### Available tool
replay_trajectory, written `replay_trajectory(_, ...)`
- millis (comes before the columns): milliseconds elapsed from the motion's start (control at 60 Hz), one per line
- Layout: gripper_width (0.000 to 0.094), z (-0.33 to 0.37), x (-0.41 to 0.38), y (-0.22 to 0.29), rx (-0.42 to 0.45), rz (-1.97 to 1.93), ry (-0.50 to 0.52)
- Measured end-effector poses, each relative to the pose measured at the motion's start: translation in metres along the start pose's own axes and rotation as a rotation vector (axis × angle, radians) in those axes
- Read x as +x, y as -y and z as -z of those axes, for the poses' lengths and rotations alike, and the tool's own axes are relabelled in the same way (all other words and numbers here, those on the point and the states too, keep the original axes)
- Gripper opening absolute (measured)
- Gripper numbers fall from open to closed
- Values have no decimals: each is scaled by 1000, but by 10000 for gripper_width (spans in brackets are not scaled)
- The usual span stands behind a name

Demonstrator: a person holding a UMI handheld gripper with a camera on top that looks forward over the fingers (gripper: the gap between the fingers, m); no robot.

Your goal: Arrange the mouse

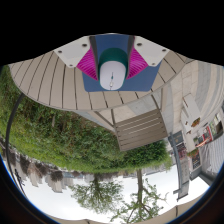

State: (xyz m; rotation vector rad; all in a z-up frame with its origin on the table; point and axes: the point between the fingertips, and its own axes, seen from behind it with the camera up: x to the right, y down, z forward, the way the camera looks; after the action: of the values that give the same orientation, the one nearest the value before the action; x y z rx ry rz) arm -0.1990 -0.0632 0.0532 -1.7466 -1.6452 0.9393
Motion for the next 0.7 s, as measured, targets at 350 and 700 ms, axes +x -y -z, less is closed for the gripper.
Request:
replay_trajectory(350,870,-28,-15,-45,-79,81,-116)
replay_trajectory(700,855,241,5,-53,-150,18,-194)
